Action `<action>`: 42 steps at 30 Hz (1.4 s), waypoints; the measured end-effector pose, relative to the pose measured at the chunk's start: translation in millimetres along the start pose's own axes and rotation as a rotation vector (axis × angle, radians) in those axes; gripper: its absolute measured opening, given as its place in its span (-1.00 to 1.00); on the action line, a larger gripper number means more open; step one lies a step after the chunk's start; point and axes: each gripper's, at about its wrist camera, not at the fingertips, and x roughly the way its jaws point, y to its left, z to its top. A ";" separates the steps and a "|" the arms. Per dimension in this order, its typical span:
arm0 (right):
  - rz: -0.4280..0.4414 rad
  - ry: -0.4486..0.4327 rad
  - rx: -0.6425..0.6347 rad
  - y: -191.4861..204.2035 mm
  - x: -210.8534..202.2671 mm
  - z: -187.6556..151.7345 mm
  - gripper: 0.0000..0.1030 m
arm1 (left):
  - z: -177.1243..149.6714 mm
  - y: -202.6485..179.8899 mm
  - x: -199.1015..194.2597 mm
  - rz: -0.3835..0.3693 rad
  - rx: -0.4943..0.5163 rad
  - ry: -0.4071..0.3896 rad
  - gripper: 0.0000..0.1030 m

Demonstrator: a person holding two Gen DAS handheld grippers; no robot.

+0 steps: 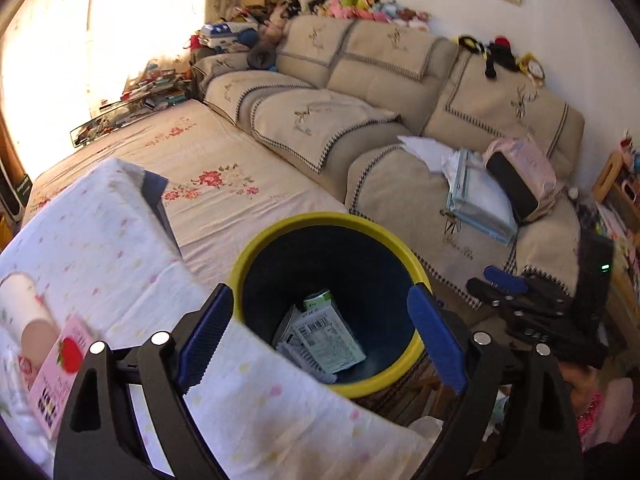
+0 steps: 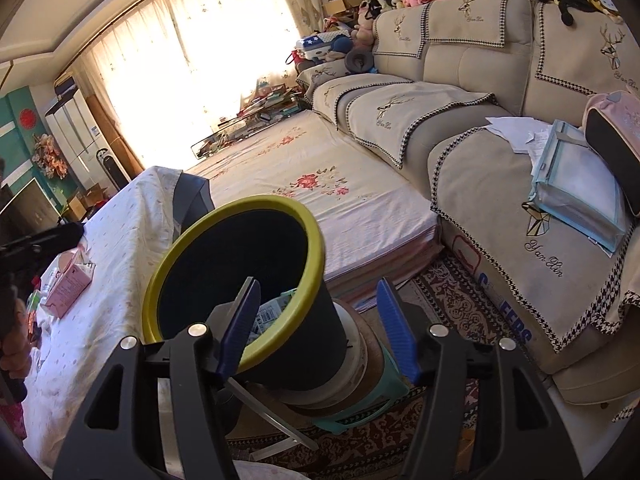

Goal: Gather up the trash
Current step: 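Move both grippers back over the table toward the remaining trash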

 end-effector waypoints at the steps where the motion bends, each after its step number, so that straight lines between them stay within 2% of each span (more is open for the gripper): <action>1: 0.005 0.004 -0.008 4.2 1.2 -0.5 0.13 | -4.5 5.3 -12.1 0.004 -0.018 -0.026 0.75; 5: 0.030 0.017 -0.046 26.0 4.4 -1.7 0.13 | -29.1 33.1 -64.7 0.038 -0.102 -0.120 0.79; 9: 0.063 0.031 -0.109 56.5 7.5 -1.9 0.13 | -62.2 70.1 -122.2 0.125 -0.189 -0.211 0.85; 17: 0.165 0.058 -0.272 148.1 12.0 -0.5 0.13 | -138.1 154.5 -226.5 0.476 -0.288 -0.337 0.90; 24: 0.280 0.080 -0.435 249.5 14.7 -9.2 0.13 | -179.4 214.4 -263.5 0.679 -0.366 -0.443 0.90; 29: 0.285 0.121 -0.518 304.6 35.8 -16.6 0.14 | -205.6 231.4 -258.9 0.668 -0.393 -0.480 0.90; 32: 0.300 0.127 -0.540 323.6 47.6 -13.6 0.24 | -209.7 229.7 -246.6 0.671 -0.391 -0.467 0.90; 36: 0.271 0.119 -0.514 333.0 65.5 1.4 0.24 | -211.7 231.6 -240.3 0.647 -0.403 -0.450 0.90; 42: 0.336 0.213 -0.497 334.2 96.7 4.4 0.25 | -210.3 229.2 -238.2 0.648 -0.388 -0.449 0.90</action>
